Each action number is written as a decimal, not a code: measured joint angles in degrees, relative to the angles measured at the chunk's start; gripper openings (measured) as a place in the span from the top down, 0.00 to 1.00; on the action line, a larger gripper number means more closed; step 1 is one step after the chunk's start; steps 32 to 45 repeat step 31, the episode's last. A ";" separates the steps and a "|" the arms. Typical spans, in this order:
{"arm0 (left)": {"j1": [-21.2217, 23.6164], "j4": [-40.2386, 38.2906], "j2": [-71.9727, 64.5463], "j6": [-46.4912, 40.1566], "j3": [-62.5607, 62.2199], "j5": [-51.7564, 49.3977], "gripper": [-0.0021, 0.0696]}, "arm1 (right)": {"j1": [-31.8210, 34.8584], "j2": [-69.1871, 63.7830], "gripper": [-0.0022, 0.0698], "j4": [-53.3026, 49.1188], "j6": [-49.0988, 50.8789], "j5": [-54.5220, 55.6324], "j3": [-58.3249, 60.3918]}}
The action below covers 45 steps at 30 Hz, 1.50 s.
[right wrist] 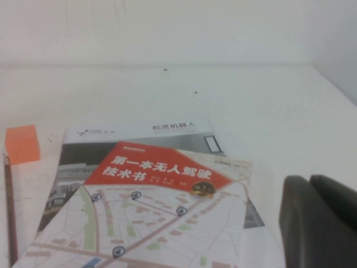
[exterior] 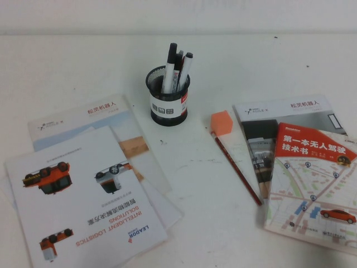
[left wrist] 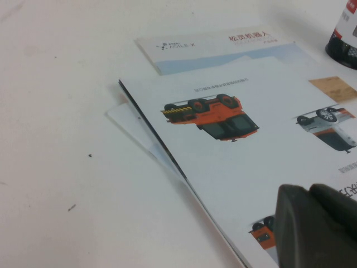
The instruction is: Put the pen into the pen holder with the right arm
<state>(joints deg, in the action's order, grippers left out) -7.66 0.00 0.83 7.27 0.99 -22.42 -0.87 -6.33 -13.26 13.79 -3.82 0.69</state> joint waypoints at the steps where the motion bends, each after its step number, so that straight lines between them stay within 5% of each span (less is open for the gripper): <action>1: 0.00 0.00 0.00 0.00 0.00 0.00 0.97 | 0.13 0.15 1.00 0.00 0.00 0.00 0.15; 18: 0.00 0.00 0.00 0.00 0.00 0.00 0.97 | 0.13 6.13 1.00 13.68 -10.66 -14.66 0.87; 45: 0.00 0.00 0.00 0.00 0.00 0.00 0.97 | 0.13 6.13 1.00 14.83 -11.81 -15.43 0.99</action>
